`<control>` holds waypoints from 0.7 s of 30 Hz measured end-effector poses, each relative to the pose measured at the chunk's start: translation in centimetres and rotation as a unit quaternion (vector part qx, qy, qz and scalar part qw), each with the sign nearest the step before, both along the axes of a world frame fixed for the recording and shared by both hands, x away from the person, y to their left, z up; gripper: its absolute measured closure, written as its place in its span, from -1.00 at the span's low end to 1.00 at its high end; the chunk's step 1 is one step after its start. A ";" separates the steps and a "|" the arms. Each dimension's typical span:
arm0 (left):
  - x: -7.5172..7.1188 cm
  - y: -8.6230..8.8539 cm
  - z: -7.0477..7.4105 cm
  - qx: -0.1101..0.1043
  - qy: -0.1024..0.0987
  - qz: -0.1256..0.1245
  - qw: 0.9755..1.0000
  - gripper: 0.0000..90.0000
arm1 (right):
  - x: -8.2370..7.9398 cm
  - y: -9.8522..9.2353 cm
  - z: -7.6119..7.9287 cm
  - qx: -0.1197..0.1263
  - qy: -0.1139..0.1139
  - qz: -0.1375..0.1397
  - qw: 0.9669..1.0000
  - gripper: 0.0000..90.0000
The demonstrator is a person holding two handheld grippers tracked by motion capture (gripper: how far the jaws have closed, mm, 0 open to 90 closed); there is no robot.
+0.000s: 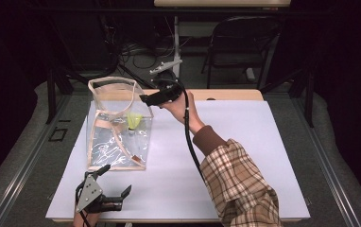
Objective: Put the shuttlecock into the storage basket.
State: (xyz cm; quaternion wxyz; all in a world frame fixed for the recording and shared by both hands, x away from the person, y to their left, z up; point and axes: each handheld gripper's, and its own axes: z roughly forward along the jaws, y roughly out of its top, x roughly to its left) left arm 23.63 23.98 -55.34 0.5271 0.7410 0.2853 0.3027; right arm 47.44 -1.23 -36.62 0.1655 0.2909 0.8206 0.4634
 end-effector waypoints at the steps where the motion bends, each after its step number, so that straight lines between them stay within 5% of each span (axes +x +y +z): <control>1: 0.0 0.0 0.0 0.000 0.000 0.001 1.000 -0.98 | -0.2 -0.3 -0.1 0.000 0.001 0.000 1.000 -0.65; 21: 0.1 -0.2 0.0 0.002 0.001 0.001 1.000 -0.98 | -1.6 -4.5 -1.1 0.009 -0.002 -0.003 1.000 -0.79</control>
